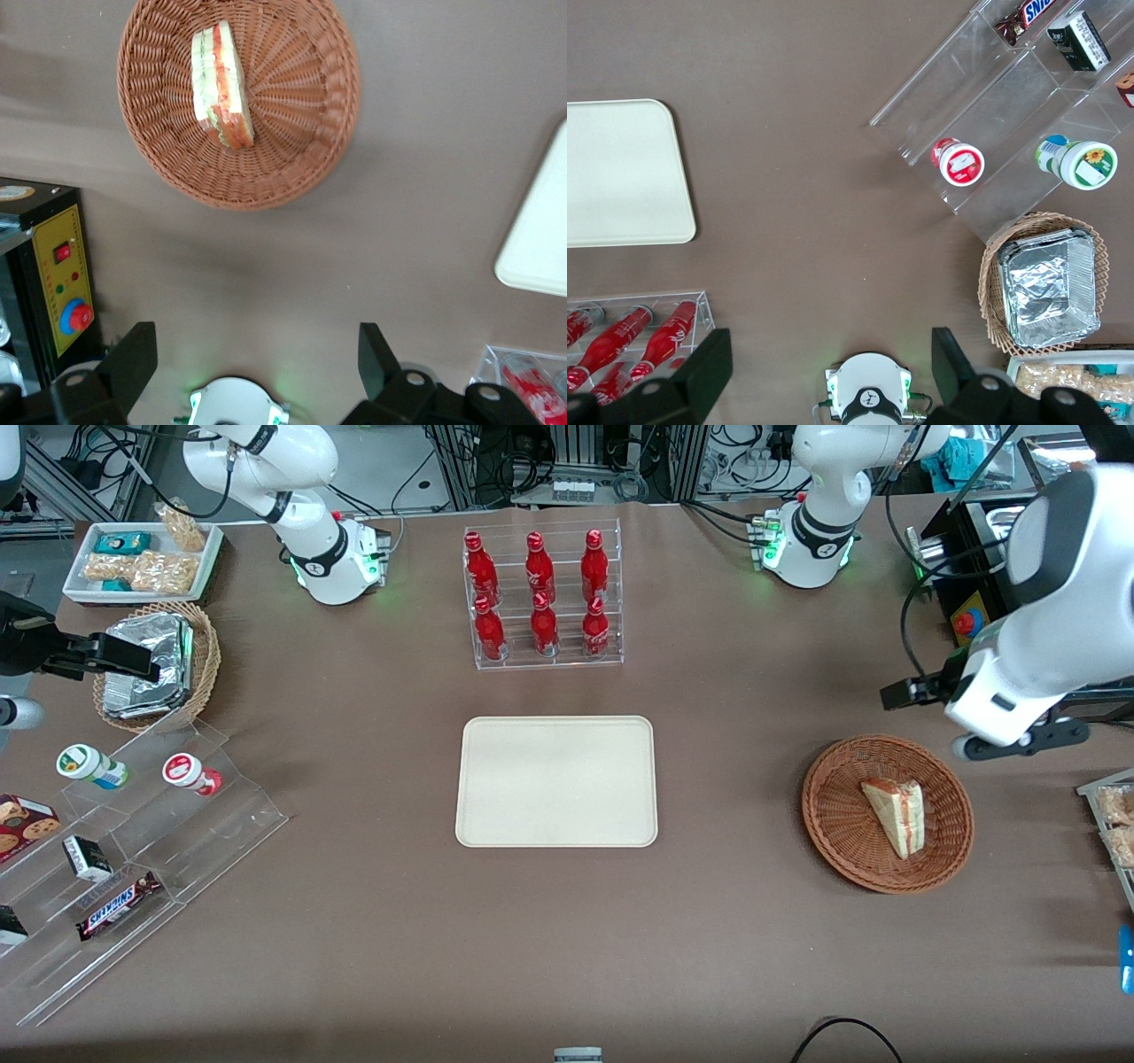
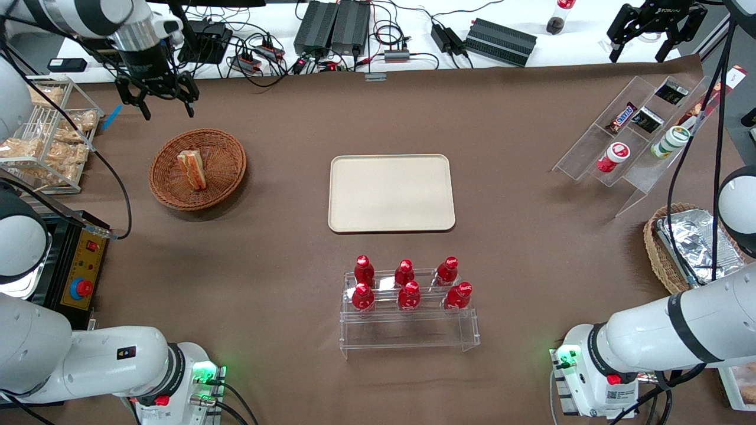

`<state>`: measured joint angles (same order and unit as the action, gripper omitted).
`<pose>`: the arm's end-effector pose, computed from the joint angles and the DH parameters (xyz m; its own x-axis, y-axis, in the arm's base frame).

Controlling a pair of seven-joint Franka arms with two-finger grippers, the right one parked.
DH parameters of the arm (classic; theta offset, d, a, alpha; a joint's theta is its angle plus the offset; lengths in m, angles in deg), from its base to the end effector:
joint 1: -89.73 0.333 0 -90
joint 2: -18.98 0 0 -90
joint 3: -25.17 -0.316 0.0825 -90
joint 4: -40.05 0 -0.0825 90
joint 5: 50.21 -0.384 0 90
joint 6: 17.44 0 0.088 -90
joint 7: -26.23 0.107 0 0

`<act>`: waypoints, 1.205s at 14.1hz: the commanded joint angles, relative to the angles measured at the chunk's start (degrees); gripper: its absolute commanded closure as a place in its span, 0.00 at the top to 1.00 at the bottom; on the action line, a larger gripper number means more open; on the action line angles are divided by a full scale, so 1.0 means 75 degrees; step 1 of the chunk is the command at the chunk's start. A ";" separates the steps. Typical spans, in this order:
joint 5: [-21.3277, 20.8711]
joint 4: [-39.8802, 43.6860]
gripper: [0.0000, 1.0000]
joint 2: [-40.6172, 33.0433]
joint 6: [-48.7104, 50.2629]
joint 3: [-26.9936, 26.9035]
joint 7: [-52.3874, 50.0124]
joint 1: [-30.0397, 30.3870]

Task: Place sandwich from basket to tray
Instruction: 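Lower the open left gripper over the wrapped sandwich in the wicker basket, then close the left gripper on the sandwich and lift it from the basket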

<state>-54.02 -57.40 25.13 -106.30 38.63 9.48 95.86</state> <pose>0.5629 -0.0601 0.5040 0.9595 0.1633 -0.2294 0.1410 -0.9838 -0.1105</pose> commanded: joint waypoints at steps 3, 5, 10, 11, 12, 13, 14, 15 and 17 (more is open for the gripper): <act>-0.0194 -0.2531 1.00 -0.0364 -0.2959 -0.0609 -0.0111 0.0025; -0.0194 -0.3013 1.00 -0.0118 -0.3908 -0.0669 -0.0111 0.0037; -0.0194 -0.3917 1.00 0.0409 -0.6056 -0.1125 -0.0100 0.0037; -0.0194 -0.3906 1.00 0.0503 -0.6220 -0.1207 -0.0076 0.0037; -0.0194 -0.3894 1.00 0.0643 -0.6407 -0.1243 -0.0053 0.0037; -0.0194 -0.3859 1.00 0.0784 -0.6549 -0.1255 -0.0053 0.0037; -0.0194 -0.3789 1.00 0.0924 -0.6654 -0.1255 0.0005 0.0037; -0.0194 -0.3684 1.00 0.1007 -0.6655 -0.1266 0.0006 0.0037; -0.0183 -0.3520 1.00 0.1171 -0.6667 -0.1267 0.0006 0.0037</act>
<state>-54.93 -85.93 32.32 -156.03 29.18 9.47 96.07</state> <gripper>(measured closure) 0.000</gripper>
